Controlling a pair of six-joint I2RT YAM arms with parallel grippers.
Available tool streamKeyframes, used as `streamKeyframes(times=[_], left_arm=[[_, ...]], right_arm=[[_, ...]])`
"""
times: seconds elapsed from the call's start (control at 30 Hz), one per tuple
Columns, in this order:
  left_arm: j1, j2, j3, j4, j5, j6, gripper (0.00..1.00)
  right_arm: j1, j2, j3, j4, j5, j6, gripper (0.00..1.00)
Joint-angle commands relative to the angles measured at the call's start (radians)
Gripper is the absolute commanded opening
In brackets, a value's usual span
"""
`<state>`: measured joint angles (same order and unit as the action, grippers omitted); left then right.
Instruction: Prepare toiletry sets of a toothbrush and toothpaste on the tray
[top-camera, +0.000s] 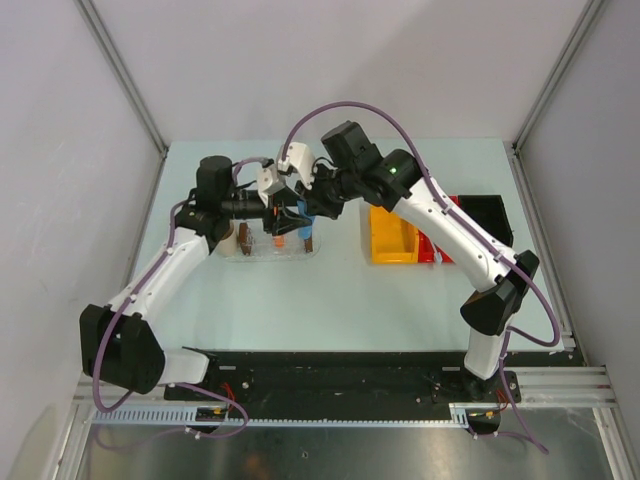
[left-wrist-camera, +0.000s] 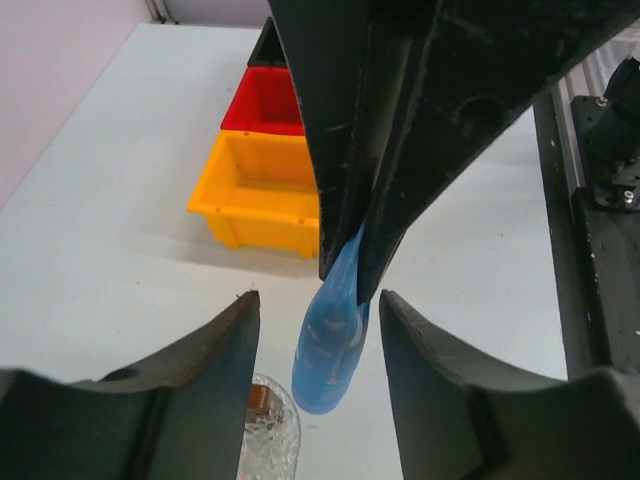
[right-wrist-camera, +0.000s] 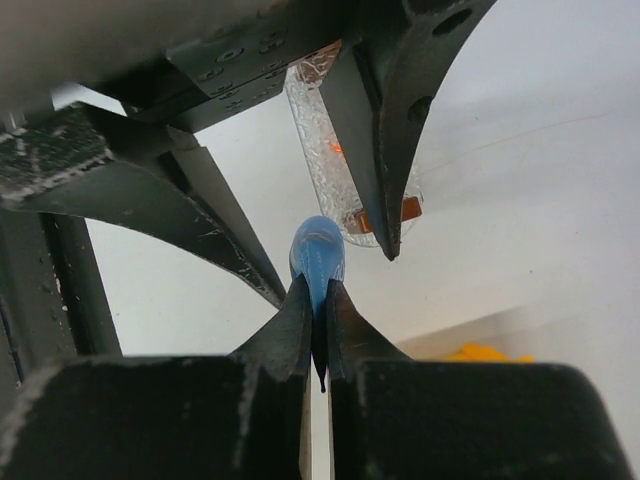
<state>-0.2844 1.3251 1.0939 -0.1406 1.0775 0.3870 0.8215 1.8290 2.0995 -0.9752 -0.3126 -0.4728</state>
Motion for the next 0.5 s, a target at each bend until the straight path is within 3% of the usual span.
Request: streamKeyframes(times=[0.0,0.13,0.27,0.37,0.47], left_arm=[[-0.025,-0.017,0.006,0.006,-0.044,0.015,0.52],[-0.027,-0.012,0.003,0.004,-0.045,0.016,0.43],[-0.032,-0.010,0.000,0.004,-0.042,0.016,0.26],[-0.032,-0.015,-0.006,0.006,-0.044,0.021,0.20],[-0.032,-0.021,-0.017,0.006,-0.050,0.029,0.15]], right_arm=[[0.010,-0.008,0.047,0.017,-0.006,-0.012,0.00],[0.010,-0.011,0.048,0.015,0.000,-0.012,0.00],[0.011,-0.014,0.048,0.016,0.020,-0.012,0.00],[0.011,-0.017,0.048,0.023,0.047,-0.007,0.01],[0.011,-0.023,0.050,0.029,0.066,-0.004,0.10]])
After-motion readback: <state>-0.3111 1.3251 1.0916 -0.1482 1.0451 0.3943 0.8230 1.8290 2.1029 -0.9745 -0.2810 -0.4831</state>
